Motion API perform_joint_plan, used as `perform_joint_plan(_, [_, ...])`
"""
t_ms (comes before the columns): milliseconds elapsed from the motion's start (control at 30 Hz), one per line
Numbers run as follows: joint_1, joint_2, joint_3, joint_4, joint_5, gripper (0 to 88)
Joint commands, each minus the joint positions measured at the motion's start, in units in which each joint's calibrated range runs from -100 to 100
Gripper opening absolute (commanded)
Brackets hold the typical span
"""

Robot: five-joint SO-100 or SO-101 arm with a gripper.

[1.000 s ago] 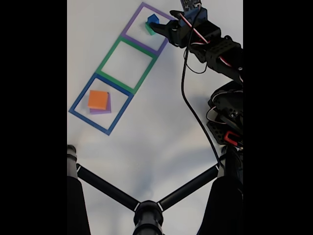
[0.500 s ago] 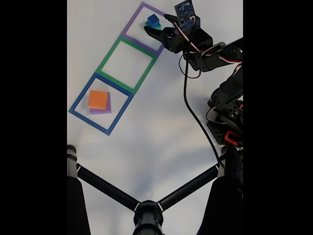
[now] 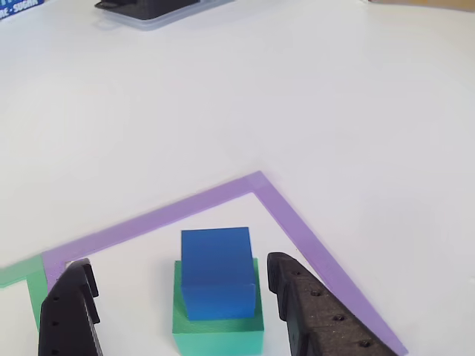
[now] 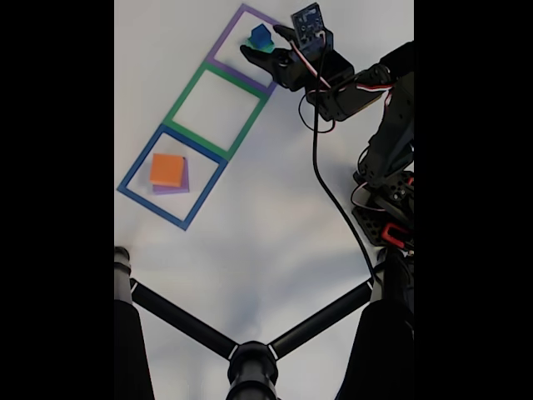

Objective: Tower of hanoi

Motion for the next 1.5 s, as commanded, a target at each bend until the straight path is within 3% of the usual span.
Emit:
perform_joint_plan(0, [-1.13, 0.49, -2.09, -2.55, 0.20, 23.7])
perform_joint_plan(1100, [-4.26, 0.09, -3.18, -0.93, 0.20, 0.5])
perform_joint_plan(1267, [-5.79, -10.89, -2.64, 11.69, 0.20, 0.5])
perform_joint_plan(1467, [-8.15, -34.29, -5.18, 44.88, 0.20, 0.1])
